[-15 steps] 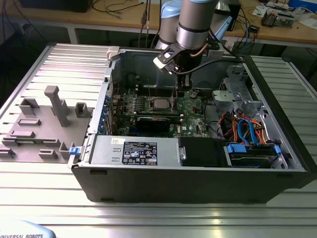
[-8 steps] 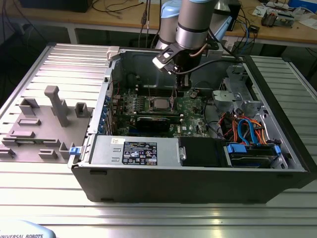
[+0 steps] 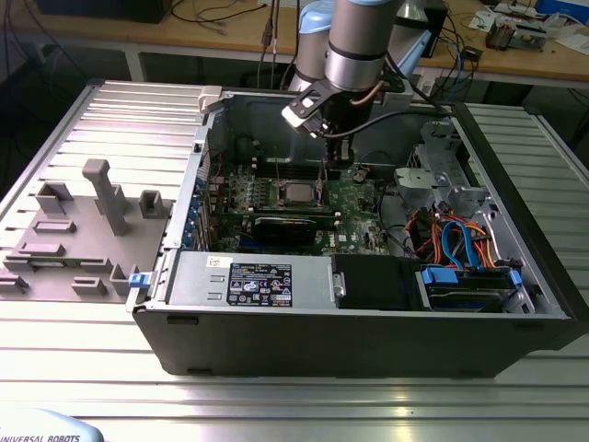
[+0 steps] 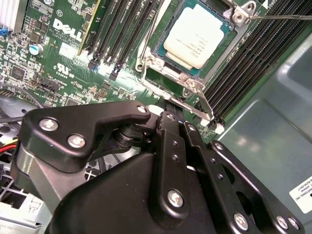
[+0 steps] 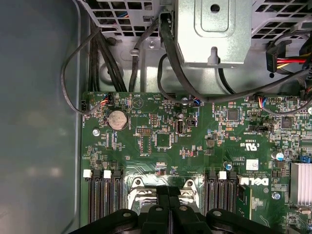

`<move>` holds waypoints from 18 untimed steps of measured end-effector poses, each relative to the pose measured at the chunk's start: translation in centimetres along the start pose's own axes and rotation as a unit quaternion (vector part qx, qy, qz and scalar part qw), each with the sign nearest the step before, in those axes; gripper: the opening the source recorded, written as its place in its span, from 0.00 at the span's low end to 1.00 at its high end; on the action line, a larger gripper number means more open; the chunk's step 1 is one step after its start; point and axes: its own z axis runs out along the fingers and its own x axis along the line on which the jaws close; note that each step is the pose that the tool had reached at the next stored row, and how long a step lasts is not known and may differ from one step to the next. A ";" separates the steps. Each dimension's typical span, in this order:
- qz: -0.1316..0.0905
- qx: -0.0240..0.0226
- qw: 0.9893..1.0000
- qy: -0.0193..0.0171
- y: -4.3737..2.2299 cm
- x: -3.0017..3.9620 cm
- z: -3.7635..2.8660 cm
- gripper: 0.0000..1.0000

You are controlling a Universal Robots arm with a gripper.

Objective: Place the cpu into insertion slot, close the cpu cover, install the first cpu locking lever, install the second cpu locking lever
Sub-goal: 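Close the cpu cover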

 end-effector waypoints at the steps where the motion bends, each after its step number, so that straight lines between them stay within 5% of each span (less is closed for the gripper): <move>1: 0.000 0.000 1.000 0.000 -0.02 0.00 0.00 0.11; 18: 0.000 0.000 1.000 0.000 -0.34 0.01 0.05 0.11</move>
